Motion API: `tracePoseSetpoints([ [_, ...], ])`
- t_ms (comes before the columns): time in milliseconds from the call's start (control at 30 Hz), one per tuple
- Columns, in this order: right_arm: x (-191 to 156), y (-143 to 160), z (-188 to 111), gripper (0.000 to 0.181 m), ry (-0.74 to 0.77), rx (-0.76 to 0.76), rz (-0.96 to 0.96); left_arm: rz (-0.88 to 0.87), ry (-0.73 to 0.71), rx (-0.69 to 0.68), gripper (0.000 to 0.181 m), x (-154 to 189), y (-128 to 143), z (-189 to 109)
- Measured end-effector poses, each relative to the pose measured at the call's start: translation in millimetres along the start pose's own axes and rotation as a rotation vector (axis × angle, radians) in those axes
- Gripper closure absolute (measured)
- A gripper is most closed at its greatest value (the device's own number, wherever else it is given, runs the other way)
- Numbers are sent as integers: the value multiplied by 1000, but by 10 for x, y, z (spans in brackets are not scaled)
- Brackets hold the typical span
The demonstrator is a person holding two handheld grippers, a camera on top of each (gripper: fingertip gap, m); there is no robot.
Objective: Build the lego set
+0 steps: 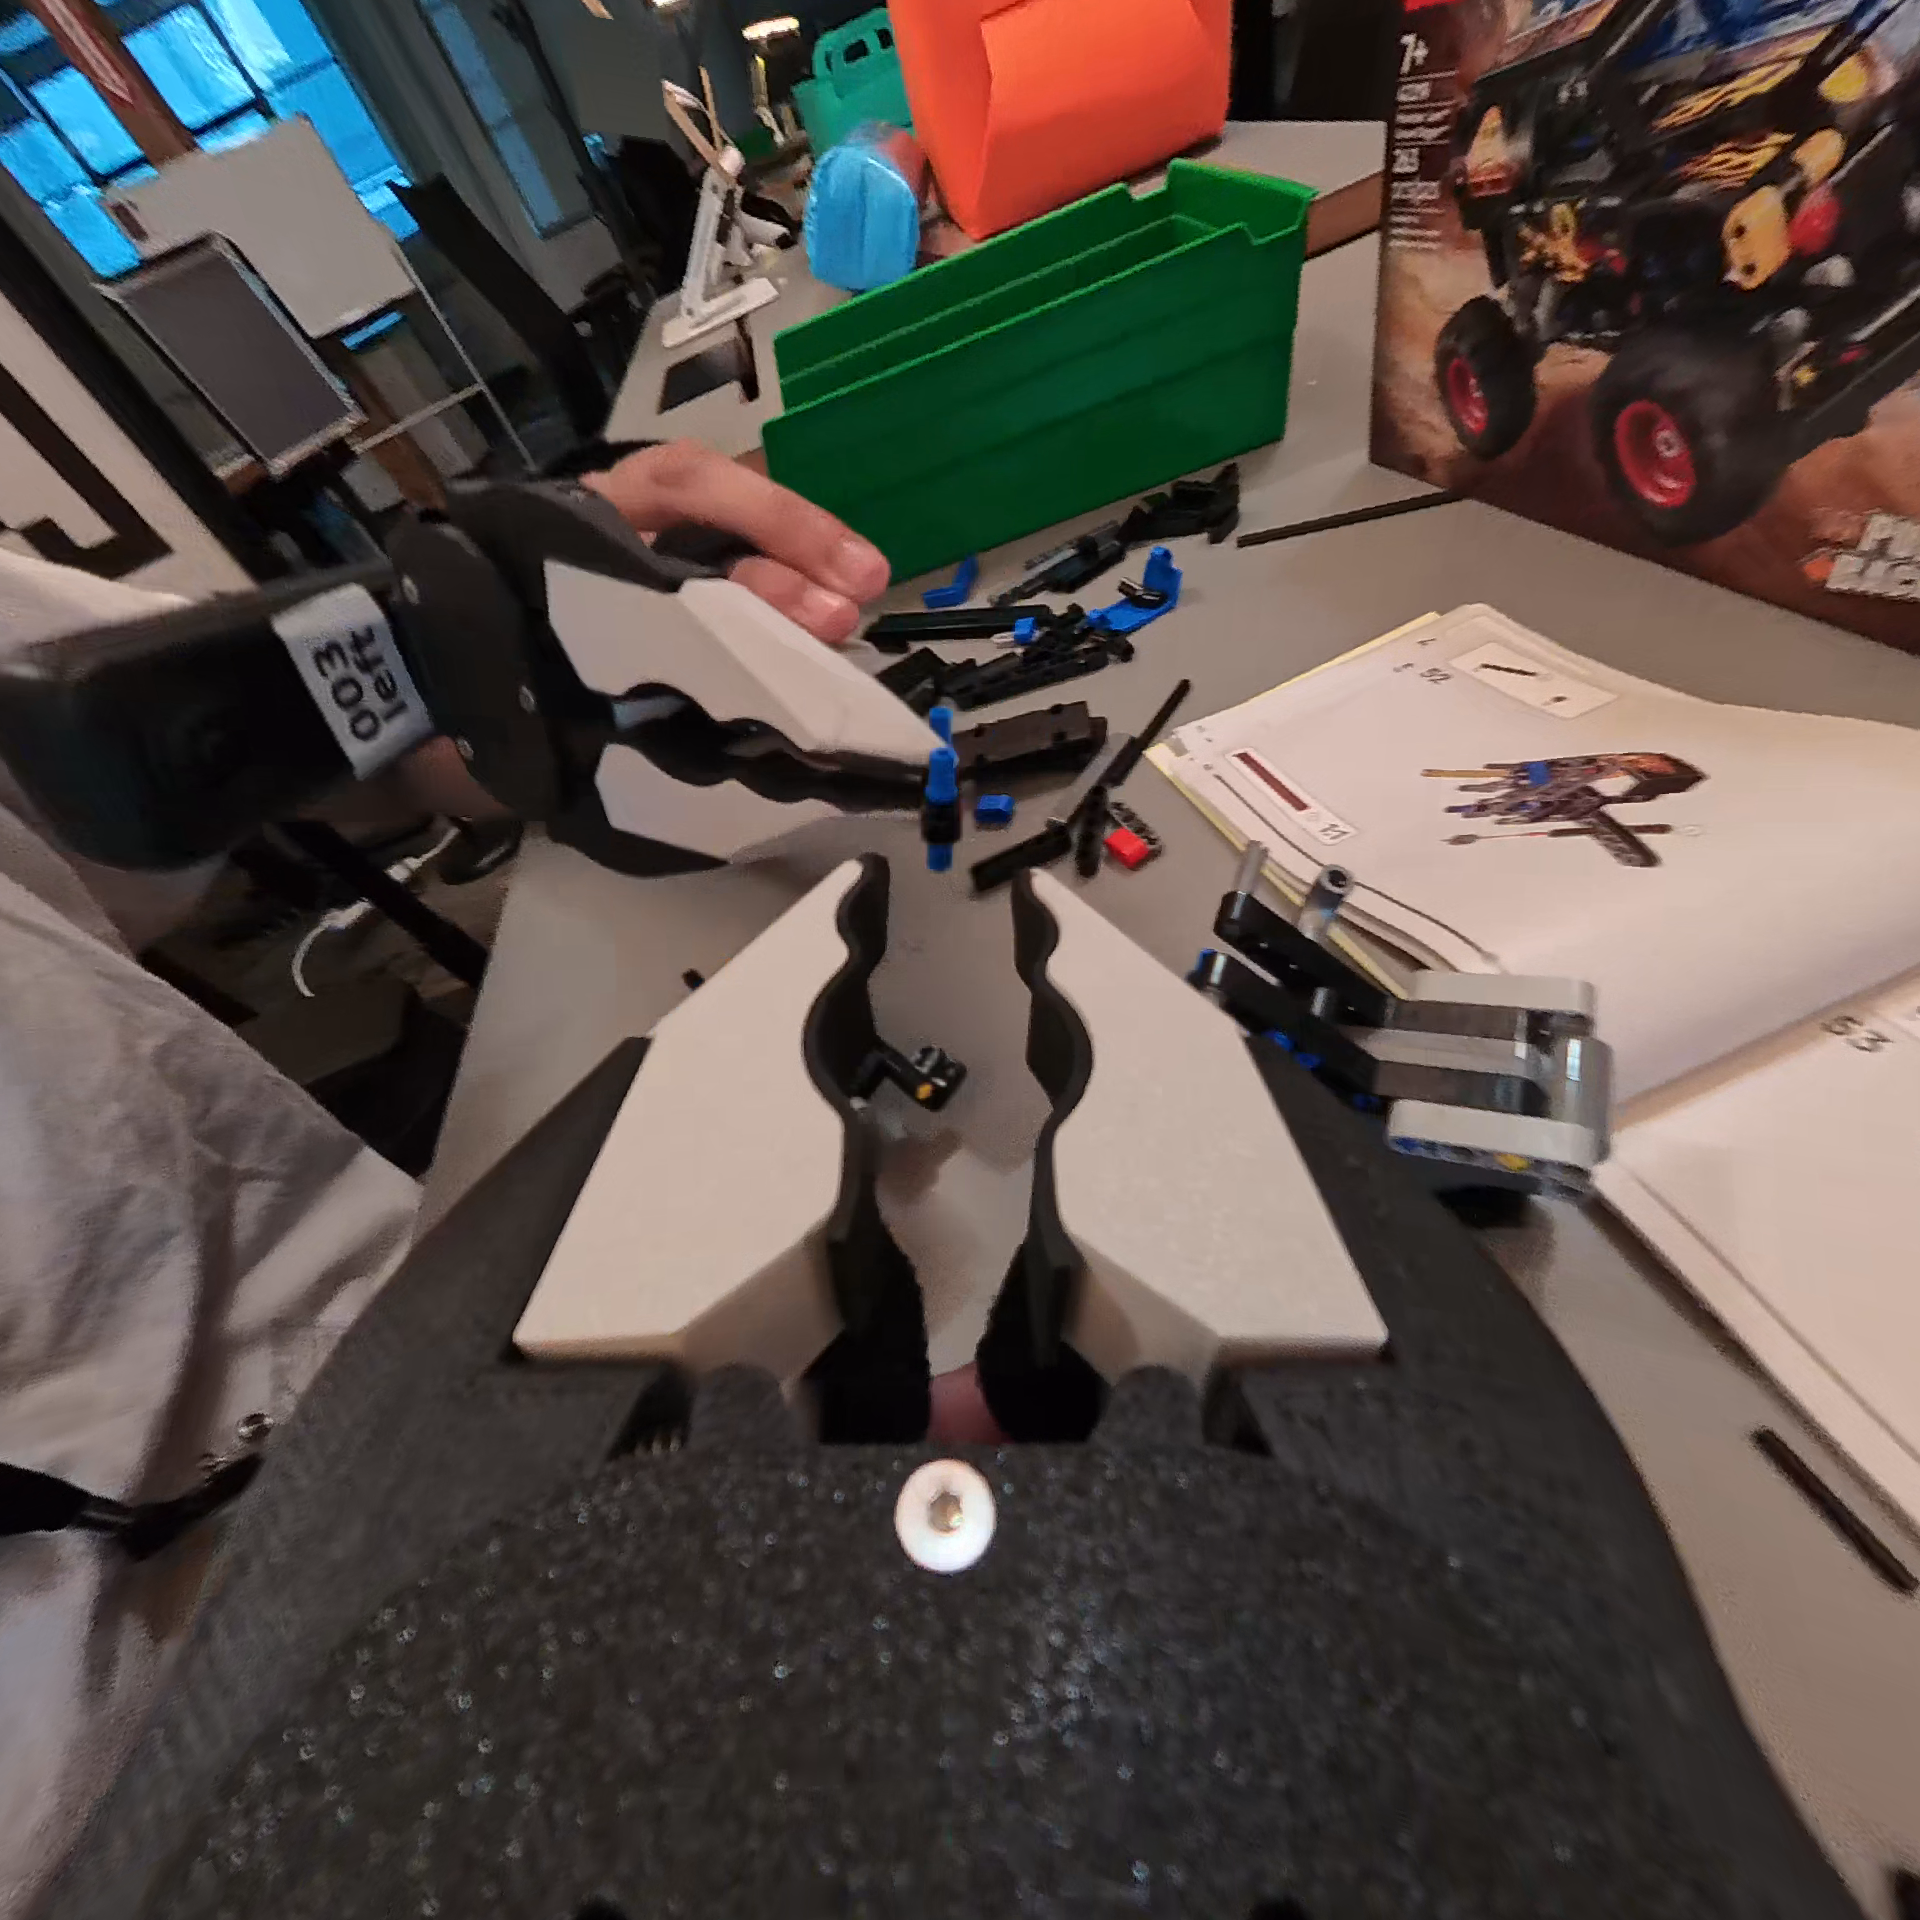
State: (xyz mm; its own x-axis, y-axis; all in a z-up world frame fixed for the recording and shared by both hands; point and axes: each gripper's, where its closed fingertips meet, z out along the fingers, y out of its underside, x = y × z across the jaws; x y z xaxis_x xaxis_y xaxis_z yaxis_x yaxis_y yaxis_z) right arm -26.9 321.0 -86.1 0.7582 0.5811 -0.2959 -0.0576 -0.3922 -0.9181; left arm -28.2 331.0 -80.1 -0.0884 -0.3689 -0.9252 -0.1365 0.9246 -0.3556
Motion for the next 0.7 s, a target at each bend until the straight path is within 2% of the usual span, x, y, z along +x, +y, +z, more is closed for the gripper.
tracePoseSetpoints([
  [133,-78,-19,10,170,-25,13,-22,66,-24,13,179,34,-103,-4],
  [233,-97,-8,-3,175,-11,0,-97,34,-15,25,179,41,-119,-9],
  [300,-95,-21,-28,175,18,1,-188,-71,19,86,176,20,-192,-69],
  [367,-25,-37,-92,175,81,-6,-335,-230,60,162,163,-79,-252,-172],
  [433,-17,-98,-183,175,110,37,-514,-449,183,184,160,-95,-201,-199],
  [500,-194,-195,-270,175,30,154,-610,-692,361,226,158,-33,-208,-212],
  [567,-383,-222,-327,175,-54,232,-698,-849,463,319,156,-54,-304,-266],
  [633,-446,-192,-328,175,-38,234,-814,-890,528,381,157,-46,-405,-333],
  [700,-527,-144,-297,175,-43,211,-887,-843,556,396,160,28,-485,-383],
])
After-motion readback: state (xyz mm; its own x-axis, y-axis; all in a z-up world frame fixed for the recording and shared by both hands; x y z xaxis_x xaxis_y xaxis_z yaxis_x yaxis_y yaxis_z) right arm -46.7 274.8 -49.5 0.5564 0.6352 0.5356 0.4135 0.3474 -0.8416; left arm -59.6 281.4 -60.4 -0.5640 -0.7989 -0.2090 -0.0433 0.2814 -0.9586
